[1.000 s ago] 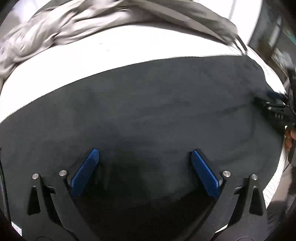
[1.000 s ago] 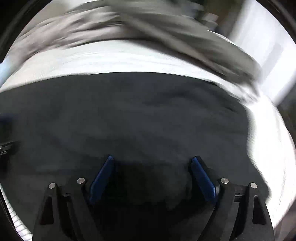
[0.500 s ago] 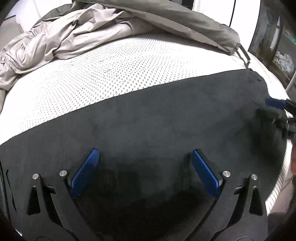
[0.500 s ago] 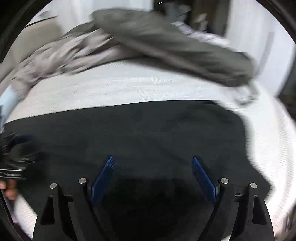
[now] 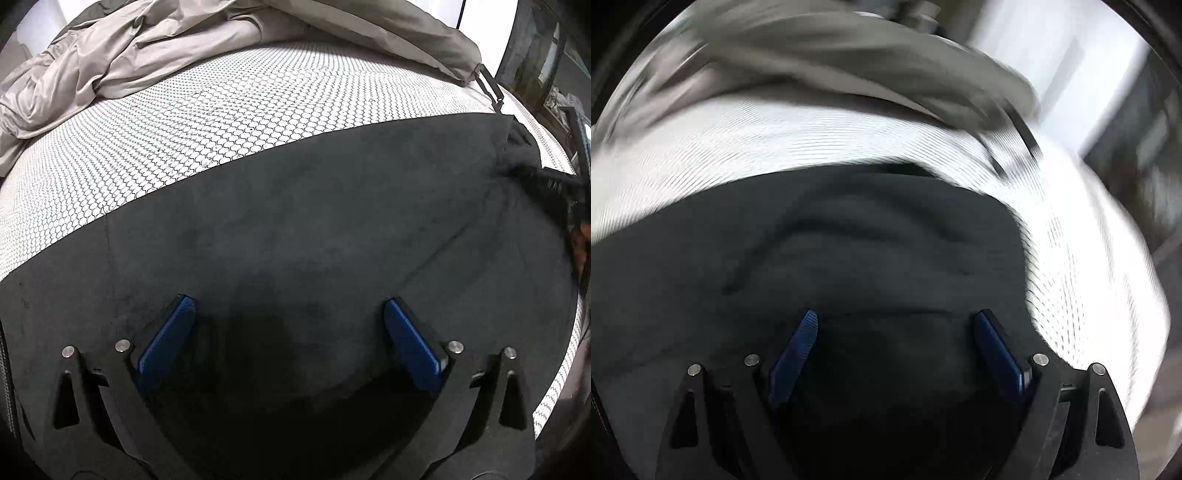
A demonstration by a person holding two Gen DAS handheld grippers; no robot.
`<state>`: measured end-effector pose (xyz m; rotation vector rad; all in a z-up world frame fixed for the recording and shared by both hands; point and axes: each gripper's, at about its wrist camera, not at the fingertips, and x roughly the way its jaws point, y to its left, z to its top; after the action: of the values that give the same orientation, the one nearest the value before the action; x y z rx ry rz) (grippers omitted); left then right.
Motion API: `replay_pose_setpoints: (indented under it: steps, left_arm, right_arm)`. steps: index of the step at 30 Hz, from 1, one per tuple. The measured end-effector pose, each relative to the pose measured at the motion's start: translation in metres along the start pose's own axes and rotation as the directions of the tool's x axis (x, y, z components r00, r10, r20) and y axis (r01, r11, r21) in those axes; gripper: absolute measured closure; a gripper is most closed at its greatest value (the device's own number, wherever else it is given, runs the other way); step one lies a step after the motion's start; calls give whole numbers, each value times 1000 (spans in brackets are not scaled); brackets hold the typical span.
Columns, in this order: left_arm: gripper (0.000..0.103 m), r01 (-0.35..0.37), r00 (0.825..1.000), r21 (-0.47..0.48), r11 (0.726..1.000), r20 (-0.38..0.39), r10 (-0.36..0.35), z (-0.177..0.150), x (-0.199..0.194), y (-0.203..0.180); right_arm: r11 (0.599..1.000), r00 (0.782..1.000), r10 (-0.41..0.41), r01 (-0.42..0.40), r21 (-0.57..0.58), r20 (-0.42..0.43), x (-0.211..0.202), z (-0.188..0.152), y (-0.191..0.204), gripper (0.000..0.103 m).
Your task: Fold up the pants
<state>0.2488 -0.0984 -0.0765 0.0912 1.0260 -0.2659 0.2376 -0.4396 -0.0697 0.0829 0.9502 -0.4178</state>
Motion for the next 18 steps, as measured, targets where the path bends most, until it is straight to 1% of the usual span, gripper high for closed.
replay_pose_setpoints:
  steps: [1, 2, 4, 5, 6, 7, 8, 10, 12, 13, 14, 15, 16, 18]
  left_arm:
    - [1, 1, 1000, -1, 1000, -4, -1, 1, 0, 0]
    - [2, 1, 1000, -4, 1000, -8, -1, 2, -1, 0]
    - [2, 6, 1000, -9, 1000, 0, -6, 8, -6, -1]
    - [2, 14, 1000, -13, 1000, 17, -14, 11, -9, -1]
    - [2, 27, 999, -24, 999, 34, -27, 18, -9, 0]
    - [2, 32, 999, -38, 999, 42, -30, 22, -8, 0]
    - [2, 30, 999, -51, 998, 45, -28, 27, -6, 1]
    - [2, 6, 999, -79, 997, 42, -3, 35, 4, 5]
    - [2, -28, 999, -80, 996, 29, 30, 37, 13, 7]
    - [2, -25, 999, -83, 996, 29, 28, 37, 15, 8]
    - [2, -16, 999, -92, 996, 29, 18, 36, 16, 11]
    - [2, -11, 999, -102, 995, 30, 15, 36, 16, 14]
    - [2, -14, 999, -102, 995, 30, 17, 36, 16, 15]
    - [1, -15, 999, -81, 997, 34, 18, 33, 17, 17]
  right_arm:
    - [999, 1000, -8, 7, 32, 5, -1, 2, -13, 16]
    - [998, 1000, -4, 3, 56, 5, -5, 2, -21, 18]
    - [994, 998, 48, -51, 98, 40, -20, 11, -21, 24]
    - [991, 995, 73, -80, 104, 65, -28, 15, -13, 24]
    - [989, 989, 114, -122, 86, 98, -41, 19, -1, 24]
    - [987, 984, 141, -148, 59, 113, -50, 18, 14, 24]
    - [982, 974, 187, -188, -4, 127, -58, 21, 38, 24]
    - [963, 958, 255, -239, -127, 129, -65, 24, 81, 24]
    - [936, 954, 284, -252, -247, 100, -65, 19, 129, 24]
    - [920, 953, 291, -254, -298, 87, -66, 10, 151, 24]
    - [909, 951, 298, -259, -326, 76, -65, -2, 164, 27]
    - [893, 952, 304, -268, -361, 46, -59, -5, 172, 31]
    - [888, 958, 284, -252, -384, 28, -49, -10, 177, 34]
    - [894, 971, 237, -205, -397, 32, -30, -2, 169, 34]
